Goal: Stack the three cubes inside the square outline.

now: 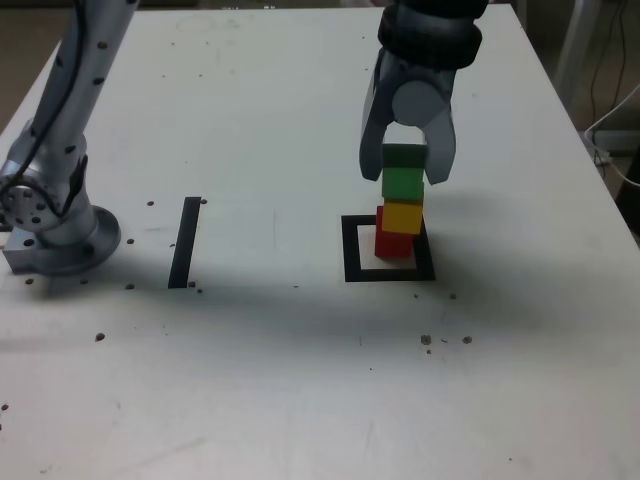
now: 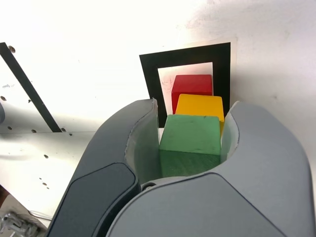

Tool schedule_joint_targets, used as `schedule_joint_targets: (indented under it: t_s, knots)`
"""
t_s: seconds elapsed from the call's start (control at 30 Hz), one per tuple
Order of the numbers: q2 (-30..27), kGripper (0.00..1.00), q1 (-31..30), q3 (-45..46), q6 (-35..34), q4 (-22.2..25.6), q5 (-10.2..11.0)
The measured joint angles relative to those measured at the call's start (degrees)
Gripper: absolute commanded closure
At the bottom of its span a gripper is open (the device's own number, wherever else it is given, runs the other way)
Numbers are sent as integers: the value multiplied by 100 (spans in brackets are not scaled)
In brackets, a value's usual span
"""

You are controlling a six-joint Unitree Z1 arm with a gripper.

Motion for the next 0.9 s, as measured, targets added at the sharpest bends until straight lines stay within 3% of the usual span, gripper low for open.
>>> schedule_joint_targets:
  t_s: [0.1,0.2,0.53,0.9]
  knots:
    - [0,12,0,42,0,-25,20]
    - [0,3,0,93,0,-58,55]
    - [-297,1,0,356,-46,-152,152]
    - [-1268,1,76,1187,-204,-224,373]
